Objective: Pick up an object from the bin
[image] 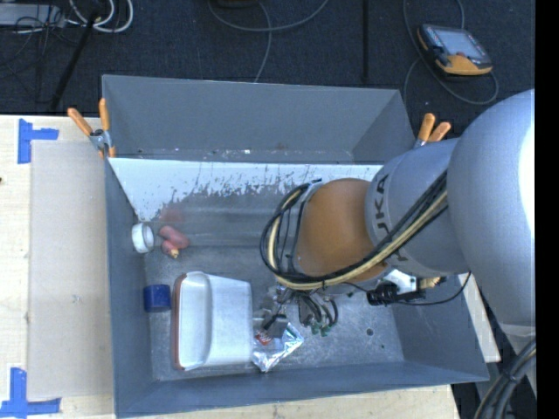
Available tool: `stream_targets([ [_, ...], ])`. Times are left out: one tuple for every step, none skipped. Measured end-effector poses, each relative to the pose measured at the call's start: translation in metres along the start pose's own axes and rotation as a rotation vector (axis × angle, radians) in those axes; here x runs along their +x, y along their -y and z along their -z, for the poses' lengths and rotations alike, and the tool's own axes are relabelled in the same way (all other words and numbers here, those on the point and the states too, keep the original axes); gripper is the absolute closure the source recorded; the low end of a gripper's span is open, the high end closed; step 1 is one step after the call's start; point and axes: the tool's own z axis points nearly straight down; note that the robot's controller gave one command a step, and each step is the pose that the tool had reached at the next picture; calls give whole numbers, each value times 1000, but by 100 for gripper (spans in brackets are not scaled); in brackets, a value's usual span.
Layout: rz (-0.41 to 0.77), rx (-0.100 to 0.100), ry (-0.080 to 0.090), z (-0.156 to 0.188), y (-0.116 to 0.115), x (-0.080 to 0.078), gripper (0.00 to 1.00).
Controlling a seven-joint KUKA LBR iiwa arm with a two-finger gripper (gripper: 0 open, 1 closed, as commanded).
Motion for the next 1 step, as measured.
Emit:
stream_targets([
  [86,-1,8,144,1,12,100],
])
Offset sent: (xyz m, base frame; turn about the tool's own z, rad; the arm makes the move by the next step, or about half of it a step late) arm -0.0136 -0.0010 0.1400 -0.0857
